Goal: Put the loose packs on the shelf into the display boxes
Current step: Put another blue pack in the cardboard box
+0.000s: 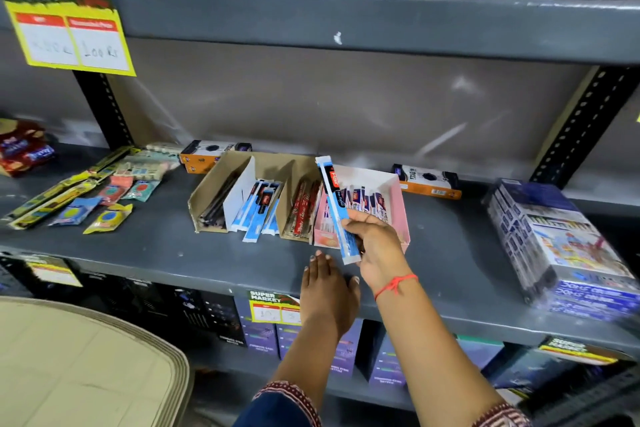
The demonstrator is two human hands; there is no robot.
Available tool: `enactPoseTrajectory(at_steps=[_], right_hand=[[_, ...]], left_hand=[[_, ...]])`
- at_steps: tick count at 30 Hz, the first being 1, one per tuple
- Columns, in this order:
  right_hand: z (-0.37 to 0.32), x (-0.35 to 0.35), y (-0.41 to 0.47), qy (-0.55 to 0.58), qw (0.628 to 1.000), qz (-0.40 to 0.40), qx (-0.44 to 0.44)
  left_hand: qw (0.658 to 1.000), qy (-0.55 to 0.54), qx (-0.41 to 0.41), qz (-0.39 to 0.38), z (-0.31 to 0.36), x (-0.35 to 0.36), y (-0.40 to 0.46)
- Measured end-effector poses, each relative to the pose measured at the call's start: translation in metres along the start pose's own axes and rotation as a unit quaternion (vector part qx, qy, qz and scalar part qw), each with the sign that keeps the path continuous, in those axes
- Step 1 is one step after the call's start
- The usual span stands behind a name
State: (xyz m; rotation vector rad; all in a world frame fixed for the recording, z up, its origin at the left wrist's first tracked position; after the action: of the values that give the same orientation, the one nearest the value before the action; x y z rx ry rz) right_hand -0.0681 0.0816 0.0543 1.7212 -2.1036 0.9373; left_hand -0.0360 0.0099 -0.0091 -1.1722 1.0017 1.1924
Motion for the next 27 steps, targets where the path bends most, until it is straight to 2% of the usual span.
enactPoseTrajectory(at_steps=[6, 11, 16, 19, 23, 27], right_hand=[[0.028, 0.036, 0.000, -0.022, 0.998, -0.008, 0.050], [0.060, 0.077, 0.003, -0.069, 0.995, -0.026, 0.072], [0.085, 0.106, 0.020, -0.172, 0.985, -0.014, 0.020], [0.092, 0.117, 0.033, -0.265, 0.964, 0.004, -0.031], [0.095, 0.130, 0.043, -0.365, 0.929, 0.003, -0.070], [0.088, 0.140, 0.049, -0.473, 0.876, 0.021, -0.088]], left_hand=[[0.997, 0.009, -0.040, 0.072, -0.054, -0.013, -0.003], [0.990, 0.006, -0.105, 0.090, -0.116, -0.024, -0.003], [0.980, -0.012, -0.171, 0.103, -0.170, -0.032, 0.002], [0.977, -0.019, -0.186, 0.103, -0.192, -0.031, 0.006], [0.980, -0.015, -0.167, 0.111, -0.205, -0.030, 0.012], [0.980, -0.011, -0.147, 0.132, -0.217, -0.029, 0.021]])
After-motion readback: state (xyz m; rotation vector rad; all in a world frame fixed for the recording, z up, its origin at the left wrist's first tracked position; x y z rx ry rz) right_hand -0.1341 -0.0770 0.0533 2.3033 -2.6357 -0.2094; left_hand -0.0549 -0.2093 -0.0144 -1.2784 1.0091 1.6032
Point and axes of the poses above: each hand's wrist, its own y-axis towards the middle knuckle, its own x-axis out of the palm, z = x × y, the point moved 5 cm from there along y, towards the middle knuckle, and after that the axes turned 15 degrees about y, right-handed, at the moved point
